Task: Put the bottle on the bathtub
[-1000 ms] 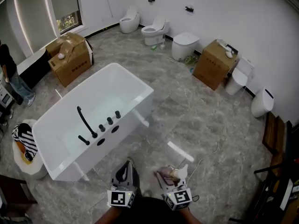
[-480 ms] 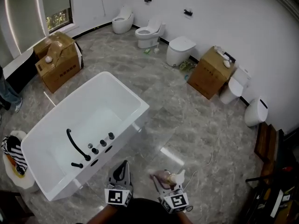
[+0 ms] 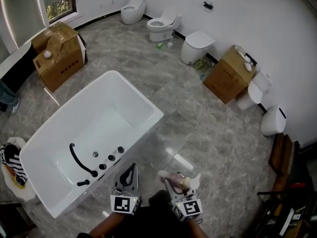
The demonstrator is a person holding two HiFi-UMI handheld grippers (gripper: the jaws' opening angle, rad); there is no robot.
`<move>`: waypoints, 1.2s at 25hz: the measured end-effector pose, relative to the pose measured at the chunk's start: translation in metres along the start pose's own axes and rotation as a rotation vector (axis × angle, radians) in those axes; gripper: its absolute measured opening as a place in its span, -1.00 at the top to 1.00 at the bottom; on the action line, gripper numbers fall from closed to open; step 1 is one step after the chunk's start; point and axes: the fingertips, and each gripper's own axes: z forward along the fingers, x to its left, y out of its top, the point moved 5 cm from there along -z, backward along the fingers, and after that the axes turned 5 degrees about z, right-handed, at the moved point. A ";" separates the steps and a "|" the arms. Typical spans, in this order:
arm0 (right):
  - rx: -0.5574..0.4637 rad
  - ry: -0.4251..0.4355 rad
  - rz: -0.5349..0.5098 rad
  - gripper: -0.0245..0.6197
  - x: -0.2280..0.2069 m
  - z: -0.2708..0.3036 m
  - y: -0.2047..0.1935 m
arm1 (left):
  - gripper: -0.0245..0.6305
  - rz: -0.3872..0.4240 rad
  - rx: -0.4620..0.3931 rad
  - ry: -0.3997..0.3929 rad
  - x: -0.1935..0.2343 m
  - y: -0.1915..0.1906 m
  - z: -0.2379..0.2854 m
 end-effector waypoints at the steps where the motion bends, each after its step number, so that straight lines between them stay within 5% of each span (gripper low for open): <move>1: 0.001 0.005 -0.003 0.20 -0.002 0.008 0.004 | 0.88 -0.004 0.003 0.008 0.003 0.000 0.004; 9: 0.017 0.106 -0.034 0.20 -0.060 0.078 0.031 | 0.88 -0.016 0.011 0.103 0.001 -0.003 0.069; 19: 0.058 0.352 -0.148 0.20 -0.154 0.180 0.085 | 0.88 0.025 0.015 0.349 -0.011 0.004 0.175; 30: 0.165 0.521 -0.236 0.20 -0.234 0.271 0.102 | 0.88 0.000 -0.012 0.577 -0.034 0.022 0.252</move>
